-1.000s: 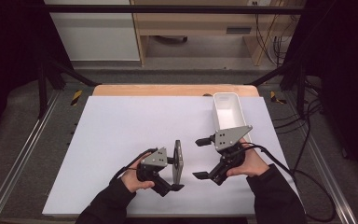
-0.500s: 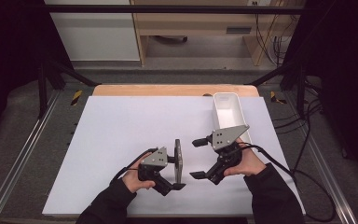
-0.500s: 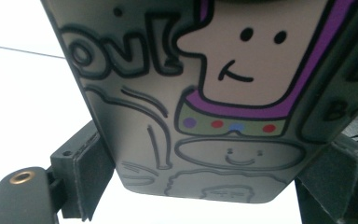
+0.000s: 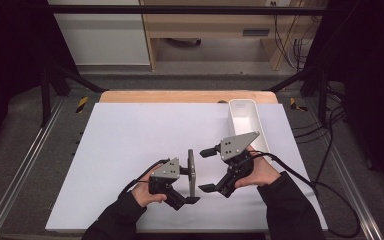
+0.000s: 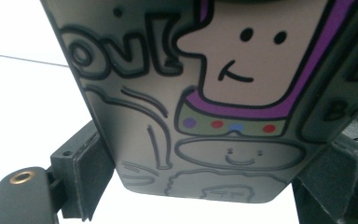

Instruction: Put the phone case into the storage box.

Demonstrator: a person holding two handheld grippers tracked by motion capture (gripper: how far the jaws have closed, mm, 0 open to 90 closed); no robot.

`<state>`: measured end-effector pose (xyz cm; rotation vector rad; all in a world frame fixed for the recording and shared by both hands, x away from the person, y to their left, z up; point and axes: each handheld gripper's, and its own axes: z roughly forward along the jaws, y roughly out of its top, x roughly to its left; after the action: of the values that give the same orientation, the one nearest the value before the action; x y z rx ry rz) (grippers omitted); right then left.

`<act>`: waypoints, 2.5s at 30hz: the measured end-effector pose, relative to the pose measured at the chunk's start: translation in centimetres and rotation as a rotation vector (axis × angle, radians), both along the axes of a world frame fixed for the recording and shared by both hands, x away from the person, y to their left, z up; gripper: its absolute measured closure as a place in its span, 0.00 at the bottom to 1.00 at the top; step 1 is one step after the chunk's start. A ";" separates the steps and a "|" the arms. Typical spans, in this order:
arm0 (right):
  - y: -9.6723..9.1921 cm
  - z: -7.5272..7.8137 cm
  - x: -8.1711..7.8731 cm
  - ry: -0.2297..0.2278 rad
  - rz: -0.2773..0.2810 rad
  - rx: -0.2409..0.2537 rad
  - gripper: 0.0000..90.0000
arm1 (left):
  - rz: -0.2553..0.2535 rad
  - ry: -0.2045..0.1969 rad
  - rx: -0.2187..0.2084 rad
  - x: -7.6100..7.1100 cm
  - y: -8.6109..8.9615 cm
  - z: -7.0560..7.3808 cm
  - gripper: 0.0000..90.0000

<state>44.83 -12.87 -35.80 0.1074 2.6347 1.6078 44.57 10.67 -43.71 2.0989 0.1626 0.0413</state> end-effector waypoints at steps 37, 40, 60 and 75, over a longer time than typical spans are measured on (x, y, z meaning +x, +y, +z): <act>1.8 -1.0 0.5 0.005 0.088 0.003 0.13 | -0.039 -0.012 0.042 -0.3 -0.5 -0.5 0.13; 1.7 -1.1 0.5 0.005 0.090 -0.001 0.13 | -0.038 -0.011 0.048 -0.2 -0.5 -0.5 0.13; 1.9 -1.3 0.6 0.005 0.081 -0.001 0.13 | -0.013 -0.005 0.080 -0.3 -0.2 -0.4 0.06; 0.4 0.1 0.8 -0.032 -0.024 0.023 0.13 | 0.065 0.006 0.026 -0.1 1.8 0.4 0.03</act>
<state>45.63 -12.47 -35.68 0.1128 2.5818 1.6197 44.52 12.44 -43.35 2.1199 0.2356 0.0765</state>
